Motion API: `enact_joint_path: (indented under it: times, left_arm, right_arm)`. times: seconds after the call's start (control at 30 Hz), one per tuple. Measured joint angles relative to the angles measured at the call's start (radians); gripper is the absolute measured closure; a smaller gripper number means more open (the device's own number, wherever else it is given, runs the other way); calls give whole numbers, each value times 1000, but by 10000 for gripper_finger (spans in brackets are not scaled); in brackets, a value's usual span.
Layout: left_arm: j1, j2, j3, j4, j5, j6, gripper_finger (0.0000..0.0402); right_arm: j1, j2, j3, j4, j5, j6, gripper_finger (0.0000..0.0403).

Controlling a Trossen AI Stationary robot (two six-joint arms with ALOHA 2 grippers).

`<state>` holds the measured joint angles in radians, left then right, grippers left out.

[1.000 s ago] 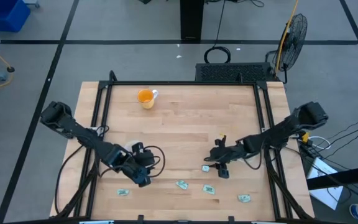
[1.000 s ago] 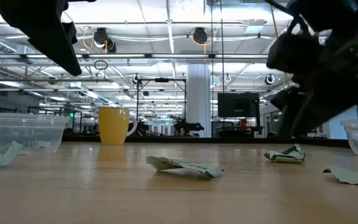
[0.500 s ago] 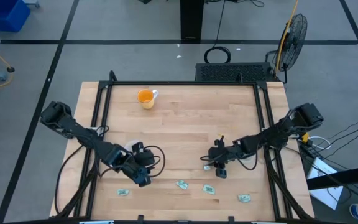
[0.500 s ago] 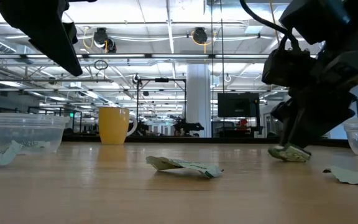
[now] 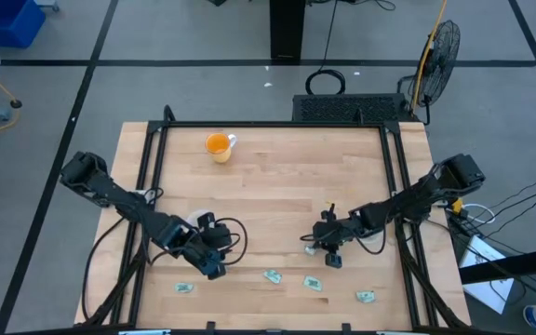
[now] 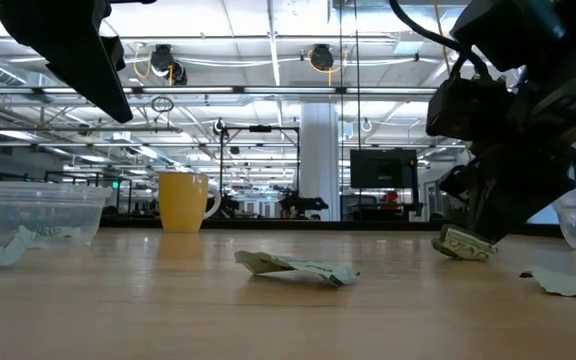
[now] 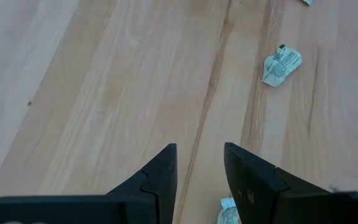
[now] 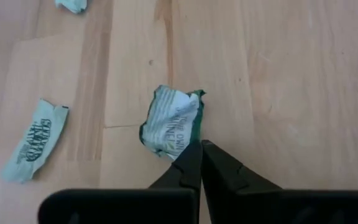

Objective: Pick and place items into bin
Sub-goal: Put the stevia packet into the right transparent bin, then put the truvia packet into the right transparent bin

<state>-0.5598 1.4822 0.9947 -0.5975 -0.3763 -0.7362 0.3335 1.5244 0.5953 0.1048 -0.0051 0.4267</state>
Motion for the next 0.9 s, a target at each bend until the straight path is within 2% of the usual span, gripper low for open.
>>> enact_joint_path:
  times: [0.17, 0.33, 0.43, 0.57, 0.8, 0.9]
  left_arm:
    - [0, 0, 0, -2, 0, 0, 266]
    - [0, 0, 1, 0, 0, -5, 266]
    - [0, 0, 2, 1, 0, 1, 266]
    - [2, 0, 2, 1, -14, 5, 266]
    - [3, 0, 2, 4, -17, -2, 266]
    - [3, 0, 2, 4, -17, -3, 266]
  right_arm:
    - [4, -88, 25, -51, 0, -7, 402]
    - [22, -236, 51, -222, 1, -4, 402]
    - [35, -263, 51, -202, 13, 21, 402]
    - [61, -194, 51, -116, -15, -99, 374]
    - [77, 1, 49, 7, -21, -232, 273]
    - [69, 45, 49, 74, -16, -274, 243]
